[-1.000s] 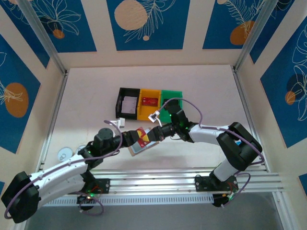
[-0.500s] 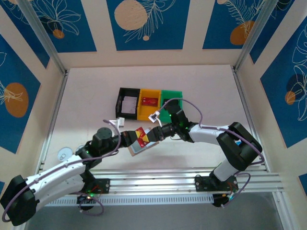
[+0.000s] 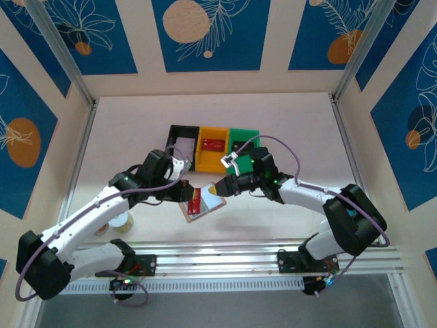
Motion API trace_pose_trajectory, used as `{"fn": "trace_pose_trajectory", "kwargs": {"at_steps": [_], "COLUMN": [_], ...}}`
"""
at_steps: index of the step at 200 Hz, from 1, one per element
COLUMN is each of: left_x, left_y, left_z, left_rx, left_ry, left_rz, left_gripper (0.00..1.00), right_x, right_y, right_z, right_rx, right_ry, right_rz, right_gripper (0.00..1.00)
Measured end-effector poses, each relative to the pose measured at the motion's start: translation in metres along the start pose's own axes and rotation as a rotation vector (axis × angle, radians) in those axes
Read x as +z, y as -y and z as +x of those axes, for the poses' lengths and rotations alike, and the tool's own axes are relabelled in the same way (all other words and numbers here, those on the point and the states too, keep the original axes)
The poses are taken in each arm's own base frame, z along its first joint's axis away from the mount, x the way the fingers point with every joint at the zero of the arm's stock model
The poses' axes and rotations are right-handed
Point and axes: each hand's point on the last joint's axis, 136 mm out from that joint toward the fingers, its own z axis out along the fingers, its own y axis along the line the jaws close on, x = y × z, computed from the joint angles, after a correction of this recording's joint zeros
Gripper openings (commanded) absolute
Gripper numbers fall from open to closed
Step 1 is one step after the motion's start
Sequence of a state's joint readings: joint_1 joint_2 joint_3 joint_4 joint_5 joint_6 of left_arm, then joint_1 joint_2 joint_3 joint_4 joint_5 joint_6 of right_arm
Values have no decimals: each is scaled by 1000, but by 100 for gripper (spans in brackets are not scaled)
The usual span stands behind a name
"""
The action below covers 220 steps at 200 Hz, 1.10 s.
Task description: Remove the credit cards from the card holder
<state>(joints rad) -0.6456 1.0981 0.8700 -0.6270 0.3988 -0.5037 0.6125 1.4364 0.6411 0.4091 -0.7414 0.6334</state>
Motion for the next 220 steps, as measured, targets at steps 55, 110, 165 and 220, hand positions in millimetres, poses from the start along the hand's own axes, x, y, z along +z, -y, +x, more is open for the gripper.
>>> {"fn": "trace_pose_trajectory", "kwargs": {"at_steps": [55, 110, 165, 220], "left_x": [6, 10, 3, -1], "left_y": [12, 23, 38, 44], "left_z": [21, 37, 36, 34], "left_rx": [100, 121, 154, 164], "left_ry": [-259, -364, -371, -369], "left_rz": [48, 141, 193, 211], "left_gripper": [0, 0, 0, 0], "right_x": [-5, -4, 8, 16], "right_y": [-1, -5, -22, -35], "right_z": [0, 2, 22, 30], "right_rx": [-11, -27, -65, -100], "right_ry": [13, 3, -80, -138], "right_rz": [8, -6, -81, -141], "right_gripper": [49, 50, 50, 42]}}
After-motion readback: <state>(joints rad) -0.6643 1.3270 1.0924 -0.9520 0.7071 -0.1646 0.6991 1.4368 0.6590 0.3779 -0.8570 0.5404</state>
